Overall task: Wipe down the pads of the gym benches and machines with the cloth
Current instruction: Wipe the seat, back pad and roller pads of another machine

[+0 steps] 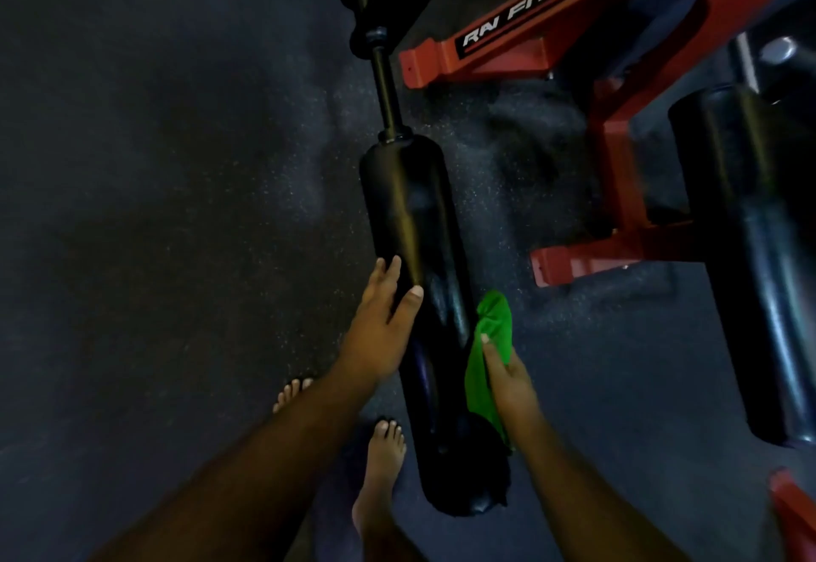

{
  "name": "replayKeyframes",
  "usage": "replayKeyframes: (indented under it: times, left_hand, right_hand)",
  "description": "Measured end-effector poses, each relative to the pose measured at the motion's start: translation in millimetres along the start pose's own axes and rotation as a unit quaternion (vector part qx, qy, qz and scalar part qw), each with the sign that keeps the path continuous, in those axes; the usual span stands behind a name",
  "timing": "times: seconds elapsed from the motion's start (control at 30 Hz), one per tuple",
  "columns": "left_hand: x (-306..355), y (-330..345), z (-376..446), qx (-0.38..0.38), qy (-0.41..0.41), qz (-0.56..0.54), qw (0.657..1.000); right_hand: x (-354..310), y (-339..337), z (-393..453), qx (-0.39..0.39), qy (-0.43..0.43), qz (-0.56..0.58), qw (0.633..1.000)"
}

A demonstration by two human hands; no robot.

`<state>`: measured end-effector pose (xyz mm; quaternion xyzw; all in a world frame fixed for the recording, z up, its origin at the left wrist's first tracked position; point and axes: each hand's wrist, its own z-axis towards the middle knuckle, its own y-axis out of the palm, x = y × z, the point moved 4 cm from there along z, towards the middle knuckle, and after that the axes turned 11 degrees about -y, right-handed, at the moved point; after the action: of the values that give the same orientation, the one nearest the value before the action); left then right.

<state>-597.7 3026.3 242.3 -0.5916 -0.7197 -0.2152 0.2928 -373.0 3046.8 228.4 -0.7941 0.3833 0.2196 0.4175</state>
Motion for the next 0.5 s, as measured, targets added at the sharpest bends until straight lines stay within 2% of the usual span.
replayKeyframes:
  times: [0.13,0.2,0.27,0.33,0.43,0.5]
  left_hand:
    - [-3.6,-0.5,1.8,0.032,0.016,0.004,0.999]
    - [-7.1,0.0,3.2,0.043,0.031,0.001,0.999]
    - [-12.1,-1.0,8.7,0.030,0.026,-0.017,0.999]
    - [-13.1,-4.4,10.5,0.012,0.011,-0.060,0.998]
    - [-4.6,-8.6,6.5,-0.007,-0.018,-0.122,0.992]
    - [2.8,-7.4,2.7,-0.011,-0.037,-0.147,0.988]
  right_hand:
    - [-84.9,35.3,72.8,0.011,-0.176,-0.048,0.983]
    - [-145.8,58.7,122.9,0.017,-0.276,-0.117,0.954]
    - [-183.8,76.2,153.1,0.016,-0.309,-0.213,0.927]
    - [-180.0,76.7,142.6,-0.004,-0.323,-0.273,0.906]
    - [-128.8,57.6,66.7,-0.048,-0.358,-0.337,0.869]
    - [-103.0,46.7,34.3,-0.070,-0.342,-0.350,0.869]
